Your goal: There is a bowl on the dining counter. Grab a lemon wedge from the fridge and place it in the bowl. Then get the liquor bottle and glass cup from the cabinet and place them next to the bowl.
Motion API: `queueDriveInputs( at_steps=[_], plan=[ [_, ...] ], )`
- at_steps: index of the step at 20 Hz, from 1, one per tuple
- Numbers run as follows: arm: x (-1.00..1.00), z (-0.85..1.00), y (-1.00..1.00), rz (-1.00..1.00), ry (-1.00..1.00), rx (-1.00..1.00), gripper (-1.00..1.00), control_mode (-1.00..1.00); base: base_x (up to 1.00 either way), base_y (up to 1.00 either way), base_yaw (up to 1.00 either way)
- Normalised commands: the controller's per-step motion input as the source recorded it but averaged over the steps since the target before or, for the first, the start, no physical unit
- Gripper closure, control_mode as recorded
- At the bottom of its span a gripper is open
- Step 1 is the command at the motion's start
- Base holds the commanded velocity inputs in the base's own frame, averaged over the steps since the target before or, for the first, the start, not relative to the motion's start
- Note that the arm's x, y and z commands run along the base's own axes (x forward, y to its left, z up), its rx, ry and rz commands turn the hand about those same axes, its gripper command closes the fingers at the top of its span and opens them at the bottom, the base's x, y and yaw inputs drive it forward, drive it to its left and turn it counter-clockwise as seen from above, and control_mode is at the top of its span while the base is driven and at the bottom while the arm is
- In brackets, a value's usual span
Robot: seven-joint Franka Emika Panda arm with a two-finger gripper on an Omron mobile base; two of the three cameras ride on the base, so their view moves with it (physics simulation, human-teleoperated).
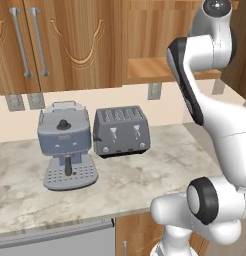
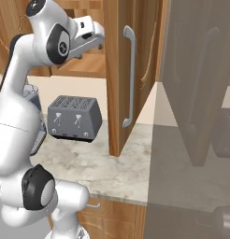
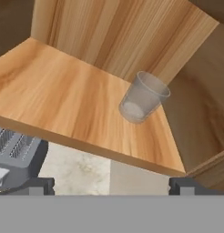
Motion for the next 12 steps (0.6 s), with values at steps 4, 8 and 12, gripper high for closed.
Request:
queueDriveInputs(
  at_steps=[4, 8, 12],
  plan=[
    [0.41, 0.00, -0.12, -0.02, 0.00, -0.04, -1.00, -1.00, 0.00, 0.00, 0.00],
    [0.48, 0.00, -0.13, -0.03, 0.00, -0.02, -1.00, -1.00, 0.00, 0.00, 0.00],
    [0.42, -0.01, -0.11, -0.03, 0.00, -0.02, -1.00, -1.00, 0.00, 0.00, 0.00]
  ],
)
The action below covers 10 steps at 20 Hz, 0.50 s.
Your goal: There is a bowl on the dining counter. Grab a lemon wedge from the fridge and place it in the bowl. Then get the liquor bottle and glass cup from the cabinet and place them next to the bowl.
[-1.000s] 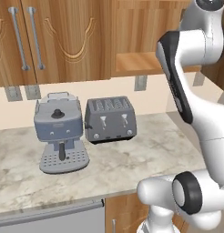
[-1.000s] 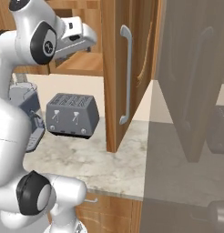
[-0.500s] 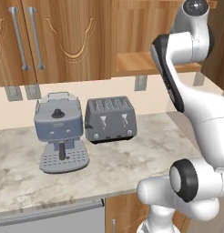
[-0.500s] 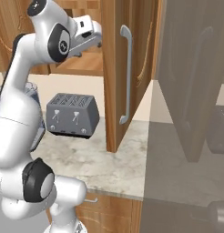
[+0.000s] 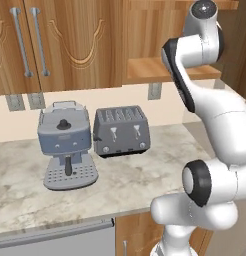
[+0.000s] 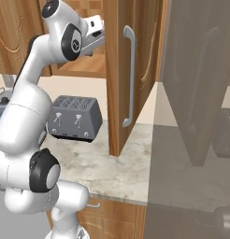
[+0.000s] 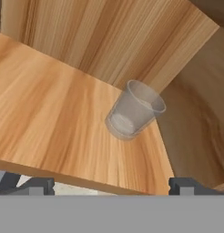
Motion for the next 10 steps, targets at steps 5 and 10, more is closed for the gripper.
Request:
queueDriveInputs(
  at_steps=[5, 10],
  plan=[
    [0.36, -0.04, -0.12, -0.04, 0.00, 0.00, -1.00, -1.00, 0.00, 0.00, 0.00],
    [0.38, -0.07, -0.12, -0.03, 0.01, 0.00, -1.00, -1.00, 0.00, 0.00, 0.00]
  ],
)
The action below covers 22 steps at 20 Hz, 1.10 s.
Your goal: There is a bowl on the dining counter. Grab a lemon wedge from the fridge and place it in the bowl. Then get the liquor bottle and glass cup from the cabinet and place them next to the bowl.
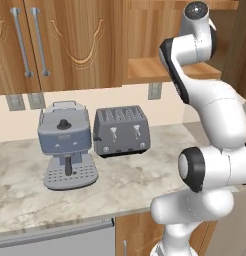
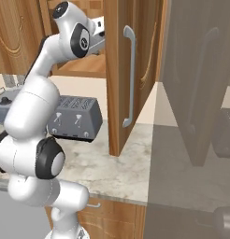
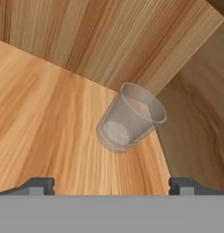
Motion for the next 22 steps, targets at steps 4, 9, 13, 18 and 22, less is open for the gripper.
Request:
queueDriveInputs(
  at_steps=[4, 9, 13, 18, 22],
  plan=[
    [0.36, -0.12, -0.08, -0.01, 0.00, -0.01, -1.00, -1.00, 0.00, 0.00, 0.00],
    [0.37, -0.04, -0.05, 0.00, 0.00, -0.02, -1.00, -1.00, 0.00, 0.00, 0.00],
    [0.34, -0.04, -0.06, 0.00, 0.00, -0.03, -1.00, -1.00, 0.00, 0.00, 0.00],
    [0.32, -0.08, -0.08, 0.00, 0.01, -0.04, -1.00, -1.00, 0.00, 0.00, 0.00],
    [0.32, -0.03, -0.07, 0.00, 0.01, -0.04, -1.00, -1.00, 0.00, 0.00, 0.00]
  ],
)
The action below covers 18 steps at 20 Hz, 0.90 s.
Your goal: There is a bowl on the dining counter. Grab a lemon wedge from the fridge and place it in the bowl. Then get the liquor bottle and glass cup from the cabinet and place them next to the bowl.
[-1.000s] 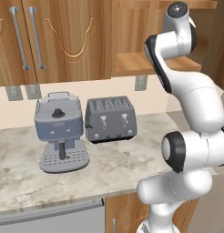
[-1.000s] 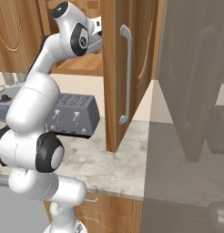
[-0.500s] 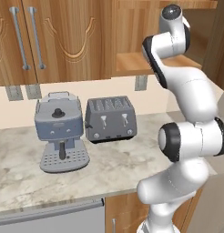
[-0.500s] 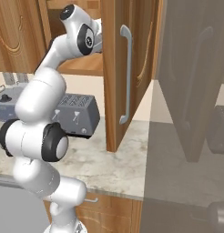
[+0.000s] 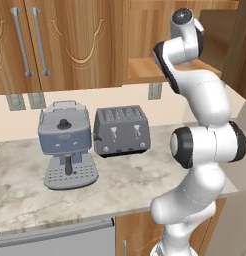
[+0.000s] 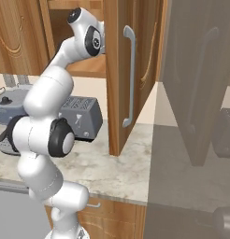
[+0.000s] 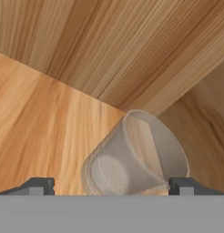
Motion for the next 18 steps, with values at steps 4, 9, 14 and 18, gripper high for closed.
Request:
queueDriveInputs(
  at_steps=[4, 9, 14, 18],
  plan=[
    [0.26, -0.01, -0.09, 0.00, 0.01, -0.03, -1.00, -1.00, 0.00, 0.00, 0.00],
    [0.17, 0.00, -0.17, 0.00, 0.01, -0.02, -1.00, -1.00, 0.00, 0.00, 0.00],
    [0.13, 0.00, -0.17, 0.00, 0.01, -0.01, -1.00, -1.00, 0.00, 0.00, 0.00],
    [0.08, -0.04, -0.10, 0.00, 0.00, -0.02, -1.00, -1.00, 0.00, 0.00, 0.00]
  ],
)
